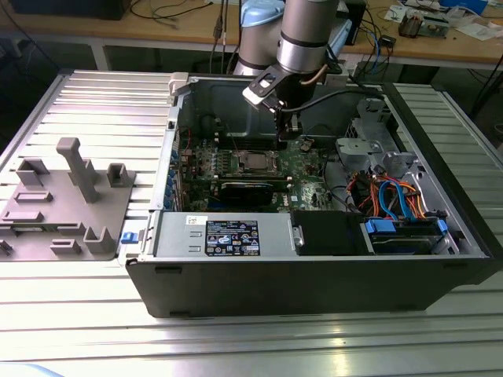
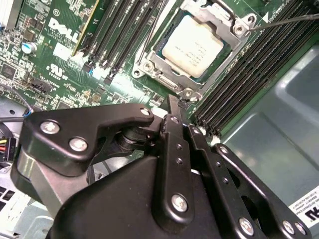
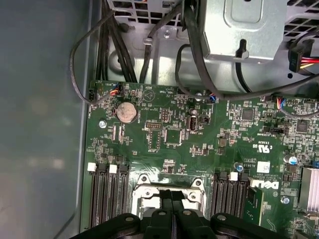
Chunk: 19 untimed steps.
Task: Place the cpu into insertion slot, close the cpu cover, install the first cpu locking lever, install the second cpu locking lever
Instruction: 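Close the cpu cover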
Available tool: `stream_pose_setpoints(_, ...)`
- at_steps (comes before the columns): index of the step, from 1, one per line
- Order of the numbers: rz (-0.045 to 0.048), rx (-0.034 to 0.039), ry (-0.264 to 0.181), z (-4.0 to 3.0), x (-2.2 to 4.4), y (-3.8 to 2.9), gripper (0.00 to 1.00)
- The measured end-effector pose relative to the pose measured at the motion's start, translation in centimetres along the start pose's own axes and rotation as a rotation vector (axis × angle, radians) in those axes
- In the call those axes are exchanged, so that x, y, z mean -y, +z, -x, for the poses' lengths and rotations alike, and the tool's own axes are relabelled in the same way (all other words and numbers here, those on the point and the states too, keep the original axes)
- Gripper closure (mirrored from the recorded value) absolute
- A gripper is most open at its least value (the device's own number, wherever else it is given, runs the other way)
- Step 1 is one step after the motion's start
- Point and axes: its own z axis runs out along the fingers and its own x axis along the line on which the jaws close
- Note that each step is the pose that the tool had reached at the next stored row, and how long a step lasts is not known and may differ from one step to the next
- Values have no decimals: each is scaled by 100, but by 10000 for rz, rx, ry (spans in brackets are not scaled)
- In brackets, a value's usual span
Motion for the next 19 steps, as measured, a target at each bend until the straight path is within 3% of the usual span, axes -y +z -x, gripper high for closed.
stream_pose_setpoints(6, 0, 0, 1, -5, 54, 51, 89)
stream_pose_setpoints(12, -1, 2, 2, -15, 163, 112, 89)
stream_pose_setpoints(14, -10, 0, -1, -15, 166, 117, 89)
stream_pose_setpoints(15, -74, -7, -3, -16, 167, 121, 89)
stream_pose_setpoints(19, -538, -11, -8, -16, 172, 133, 89)
